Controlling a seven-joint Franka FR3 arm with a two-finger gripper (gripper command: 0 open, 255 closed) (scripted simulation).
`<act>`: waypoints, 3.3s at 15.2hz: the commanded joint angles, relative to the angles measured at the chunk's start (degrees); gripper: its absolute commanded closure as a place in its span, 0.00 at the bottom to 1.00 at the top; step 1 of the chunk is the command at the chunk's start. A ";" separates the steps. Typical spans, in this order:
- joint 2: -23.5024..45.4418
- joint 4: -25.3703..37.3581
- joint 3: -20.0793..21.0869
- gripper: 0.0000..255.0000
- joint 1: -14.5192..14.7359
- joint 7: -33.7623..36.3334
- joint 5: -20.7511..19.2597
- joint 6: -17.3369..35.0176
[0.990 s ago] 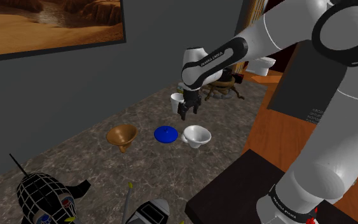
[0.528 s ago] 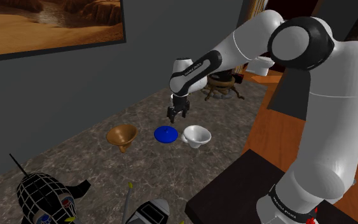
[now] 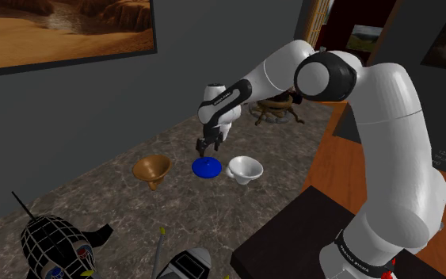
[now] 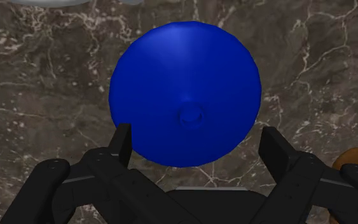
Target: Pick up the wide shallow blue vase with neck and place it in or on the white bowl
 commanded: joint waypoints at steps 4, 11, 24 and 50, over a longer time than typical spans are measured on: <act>3.17 0.89 0.02 0.00 0.25 0.11 -0.01 2.39; 4.65 1.16 -0.01 0.00 0.35 0.14 -0.05 3.60; 4.65 1.16 -0.01 1.00 0.35 0.14 -0.05 3.60; -8.58 1.56 0.36 1.00 -0.01 0.57 0.32 -10.01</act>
